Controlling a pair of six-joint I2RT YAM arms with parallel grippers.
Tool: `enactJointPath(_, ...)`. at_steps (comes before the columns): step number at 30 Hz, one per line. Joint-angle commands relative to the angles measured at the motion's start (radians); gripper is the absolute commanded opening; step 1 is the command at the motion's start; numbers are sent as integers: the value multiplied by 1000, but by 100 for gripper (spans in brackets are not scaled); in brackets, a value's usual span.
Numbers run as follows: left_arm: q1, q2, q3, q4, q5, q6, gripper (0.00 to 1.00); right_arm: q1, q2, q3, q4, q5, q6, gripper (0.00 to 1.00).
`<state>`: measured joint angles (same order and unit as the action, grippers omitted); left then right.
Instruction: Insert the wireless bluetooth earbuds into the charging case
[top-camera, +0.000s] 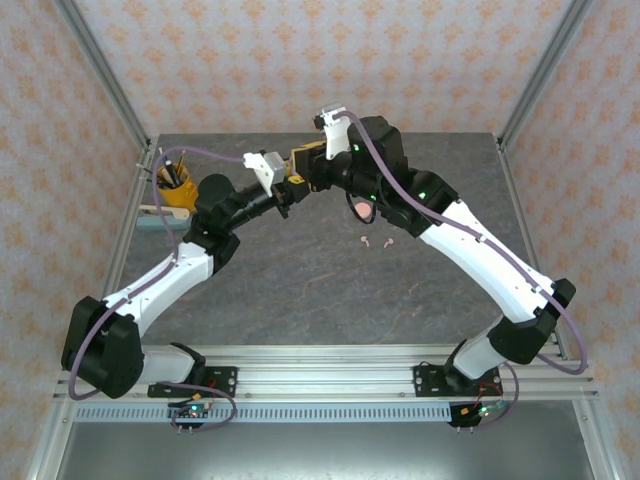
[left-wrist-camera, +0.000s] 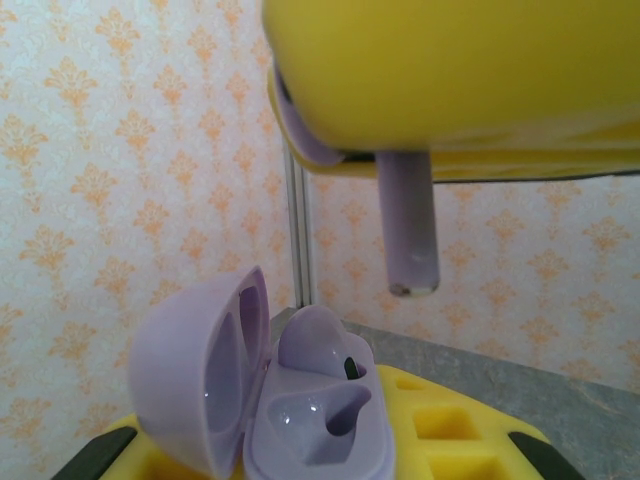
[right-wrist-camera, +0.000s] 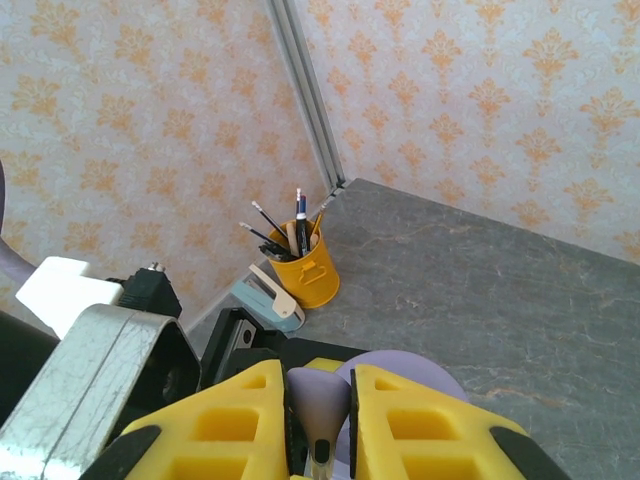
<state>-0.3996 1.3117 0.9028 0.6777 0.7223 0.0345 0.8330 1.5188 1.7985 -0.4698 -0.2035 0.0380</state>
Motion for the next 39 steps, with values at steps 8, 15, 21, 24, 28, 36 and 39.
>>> enactJointPath(8, -2, -15, 37, 25, 14, 6, 0, -1, -21, -46, 29, 22, -33, 19)
enactJointPath(15, -2, -22, 39, 20, 22, 5, 0, -2, -13, -59, 36, 54, -39, 19)
enactJointPath(21, -4, -23, 34, 16, 26, 5, 0, -5, -12, -46, 45, 55, -33, 18)
enactJointPath(24, -4, -22, 30, 17, 25, 4, 0, -5, -12, -30, 43, 45, -27, 18)
enactJointPath(28, -4, -21, 30, 17, 25, 4, 0, -5, -12, -10, 44, 32, -21, 18)
enactJointPath(36, -4, -25, 27, 20, 25, 2, 0, -5, -13, -5, 44, 35, -19, 18)
enactJointPath(39, -4, -28, 27, 23, 26, 1, 0, -5, -8, -10, 40, 43, -22, 18)
